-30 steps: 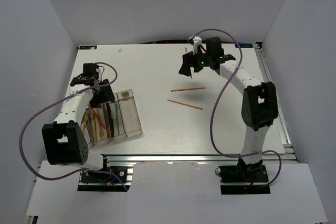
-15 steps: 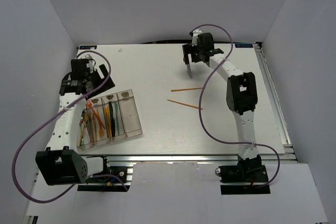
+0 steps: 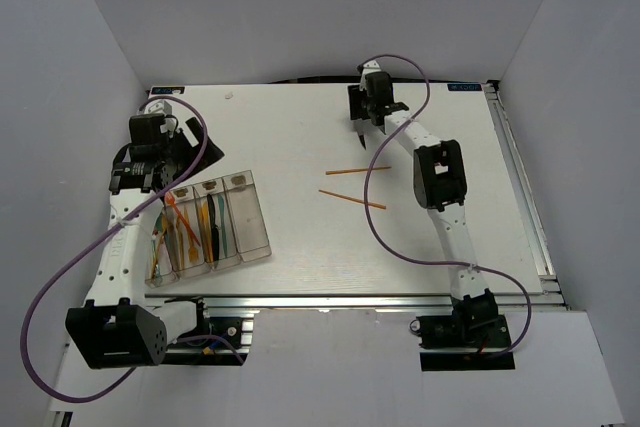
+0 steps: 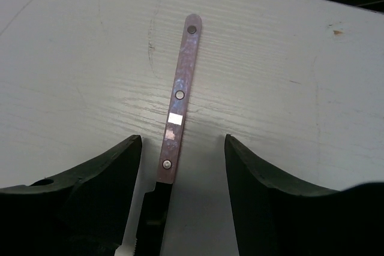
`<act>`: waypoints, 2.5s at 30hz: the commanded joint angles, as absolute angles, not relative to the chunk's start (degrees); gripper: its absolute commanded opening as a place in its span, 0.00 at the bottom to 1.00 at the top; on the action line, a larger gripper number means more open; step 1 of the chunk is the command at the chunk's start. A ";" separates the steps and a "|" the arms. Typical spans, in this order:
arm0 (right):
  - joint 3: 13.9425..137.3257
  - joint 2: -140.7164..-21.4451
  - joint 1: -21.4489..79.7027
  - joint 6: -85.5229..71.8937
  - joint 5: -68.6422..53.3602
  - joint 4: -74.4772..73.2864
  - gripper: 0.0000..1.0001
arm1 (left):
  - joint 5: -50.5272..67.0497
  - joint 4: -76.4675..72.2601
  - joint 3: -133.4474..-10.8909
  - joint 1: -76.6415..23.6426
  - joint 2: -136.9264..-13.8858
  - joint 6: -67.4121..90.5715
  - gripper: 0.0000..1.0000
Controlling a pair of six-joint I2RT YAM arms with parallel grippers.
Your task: Sort the eating utensils into containers
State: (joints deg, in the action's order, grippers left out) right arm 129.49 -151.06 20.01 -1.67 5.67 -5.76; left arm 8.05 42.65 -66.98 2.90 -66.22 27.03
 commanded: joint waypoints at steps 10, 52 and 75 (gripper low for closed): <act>130.26 -151.09 20.57 -3.87 4.58 -6.50 0.43 | 9.14 41.40 -69.70 2.99 -67.76 27.86 0.98; 86.49 -106.44 26.71 -19.95 -40.34 -3.44 0.00 | 22.50 3.78 -54.40 -17.14 -74.61 56.78 0.89; 80.60 -99.32 37.26 -22.24 -39.46 -0.70 0.00 | 17.05 7.65 -53.62 -19.42 -74.88 59.94 0.57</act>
